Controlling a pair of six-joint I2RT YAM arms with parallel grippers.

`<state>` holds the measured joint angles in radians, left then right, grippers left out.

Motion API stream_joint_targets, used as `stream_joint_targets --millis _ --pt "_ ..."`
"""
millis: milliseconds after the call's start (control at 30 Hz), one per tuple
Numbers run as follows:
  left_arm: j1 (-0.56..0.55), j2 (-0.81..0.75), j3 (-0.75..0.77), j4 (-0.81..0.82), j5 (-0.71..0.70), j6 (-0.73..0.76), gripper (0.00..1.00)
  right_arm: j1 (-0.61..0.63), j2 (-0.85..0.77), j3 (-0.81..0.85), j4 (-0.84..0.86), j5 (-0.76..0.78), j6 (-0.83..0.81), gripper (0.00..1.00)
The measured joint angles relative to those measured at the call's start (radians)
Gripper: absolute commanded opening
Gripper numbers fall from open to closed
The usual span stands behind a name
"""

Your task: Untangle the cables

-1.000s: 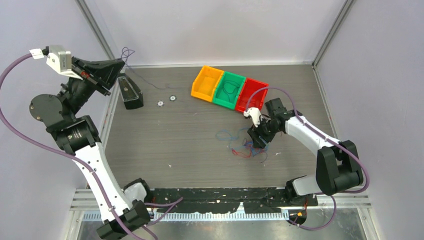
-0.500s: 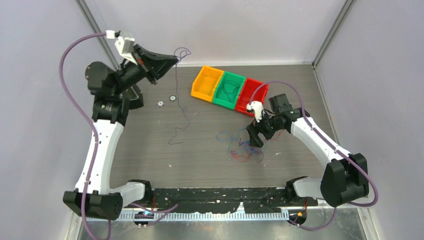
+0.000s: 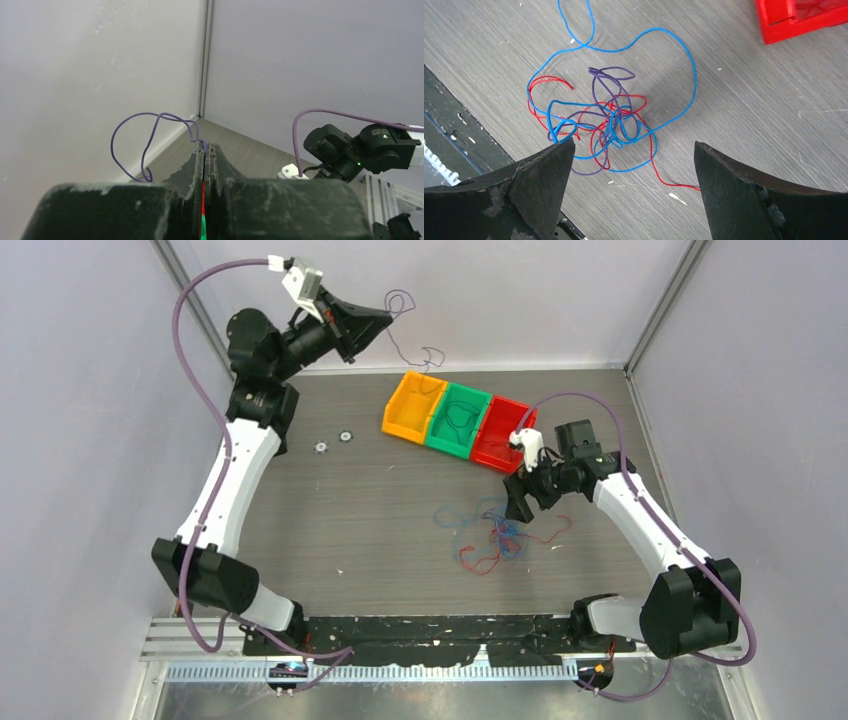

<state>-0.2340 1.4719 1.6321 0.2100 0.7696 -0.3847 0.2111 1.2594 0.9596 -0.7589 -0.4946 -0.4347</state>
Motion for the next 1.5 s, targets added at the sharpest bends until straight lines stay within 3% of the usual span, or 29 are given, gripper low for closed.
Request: stream_joint_targets --millis 267,567,800,1200,1500 --pt "-0.056 0.207 0.202 0.030 -0.044 0.026 0.00 -0.051 0.015 0.043 -0.008 -0.034 0.012 0.95" --pt "-0.100 0.354 0.219 0.063 -0.052 0.027 0.00 -0.070 0.039 0.044 -0.026 -0.051 0.012 0.95" --pt "-0.105 0.401 0.236 0.063 -0.057 0.027 0.00 -0.078 0.060 0.046 -0.029 -0.062 0.007 0.95" --pt "-0.114 0.460 0.430 0.064 -0.097 0.026 0.00 -0.097 0.079 0.046 -0.032 -0.076 0.000 0.95" --pt "-0.146 0.484 0.438 0.066 -0.100 0.064 0.00 -0.108 0.098 0.047 -0.032 -0.090 0.000 0.95"
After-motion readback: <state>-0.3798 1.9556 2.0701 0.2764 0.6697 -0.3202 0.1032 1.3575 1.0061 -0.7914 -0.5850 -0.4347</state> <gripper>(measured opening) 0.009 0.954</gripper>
